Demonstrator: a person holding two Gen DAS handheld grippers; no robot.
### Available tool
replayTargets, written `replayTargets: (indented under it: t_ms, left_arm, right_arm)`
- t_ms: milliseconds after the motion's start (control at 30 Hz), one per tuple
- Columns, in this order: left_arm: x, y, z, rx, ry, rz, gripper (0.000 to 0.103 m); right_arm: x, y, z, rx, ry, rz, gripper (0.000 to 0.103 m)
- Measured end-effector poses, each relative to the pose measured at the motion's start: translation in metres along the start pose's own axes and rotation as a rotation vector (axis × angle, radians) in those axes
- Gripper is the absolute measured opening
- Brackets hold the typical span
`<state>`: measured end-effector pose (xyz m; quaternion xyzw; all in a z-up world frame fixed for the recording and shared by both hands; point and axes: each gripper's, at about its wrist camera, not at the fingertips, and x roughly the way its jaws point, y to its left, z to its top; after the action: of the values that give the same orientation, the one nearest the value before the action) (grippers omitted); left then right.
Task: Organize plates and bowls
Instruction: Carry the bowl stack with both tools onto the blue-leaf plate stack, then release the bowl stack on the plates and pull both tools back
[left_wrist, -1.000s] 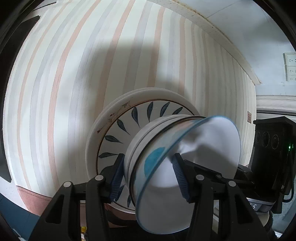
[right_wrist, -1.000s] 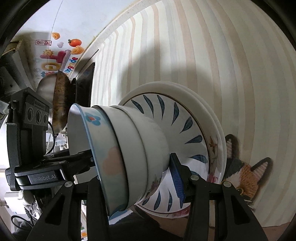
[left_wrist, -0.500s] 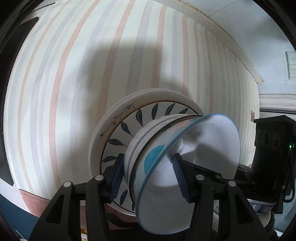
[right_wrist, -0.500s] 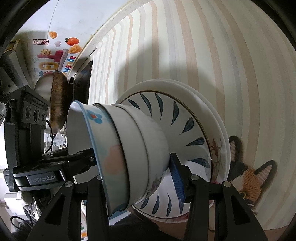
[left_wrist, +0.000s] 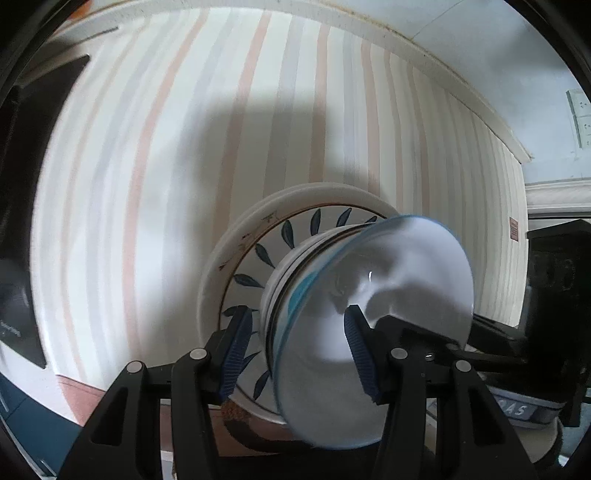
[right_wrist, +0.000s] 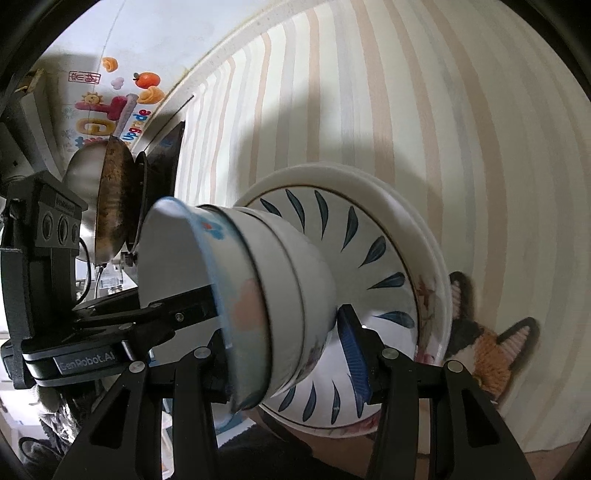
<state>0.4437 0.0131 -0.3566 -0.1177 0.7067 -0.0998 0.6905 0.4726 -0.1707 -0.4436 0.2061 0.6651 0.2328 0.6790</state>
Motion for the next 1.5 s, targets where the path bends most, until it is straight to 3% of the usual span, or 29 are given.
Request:
replayTargets:
  t_ms: [200, 333, 400, 467, 733, 800, 1100, 1267, 1500]
  left_arm:
    - [-0.035, -0.008, -0.018, 0.059, -0.108, 0.092, 0.050]
    - [-0.061, -0.012, -0.035, 0.101, -0.182, 0.137, 0.051]
    - [-0.072, -0.013, -0.042, 0.117, -0.221, 0.156, 0.062]
    - [-0.082, -0.013, -0.049, 0.123, -0.256, 0.164, 0.085]
    - [-0.128, -0.013, -0.085, 0.140, -0.423, 0.206, 0.093]
    - [-0.136, -0.015, -0.095, 0.138, -0.443, 0.205, 0.098]
    - [-0.173, -0.029, -0.155, 0.126, -0.573, 0.221, 0.099]
    - [-0.190, -0.043, -0.198, 0.113, -0.653, 0.246, 0.101]
    - [-0.208, -0.055, -0.262, 0.102, -0.706, 0.255, 0.101]
  right_arm:
    - [-0.034, 0.023, -0.011, -0.053, -0.064, -0.104, 0.054]
    - [-0.059, 0.045, -0.028, -0.085, -0.124, -0.188, 0.073]
    - [-0.072, 0.056, -0.040, -0.102, -0.168, -0.243, 0.084]
    - [-0.083, 0.066, -0.052, -0.111, -0.206, -0.283, 0.088]
    - [-0.129, 0.099, -0.101, -0.110, -0.383, -0.427, 0.096]
    - [-0.139, 0.109, -0.114, -0.113, -0.420, -0.448, 0.097]
    - [-0.185, 0.142, -0.170, -0.153, -0.556, -0.450, 0.099]
    - [-0.205, 0.161, -0.214, -0.219, -0.647, -0.473, 0.101]
    - [-0.226, 0.177, -0.279, -0.262, -0.706, -0.485, 0.102]
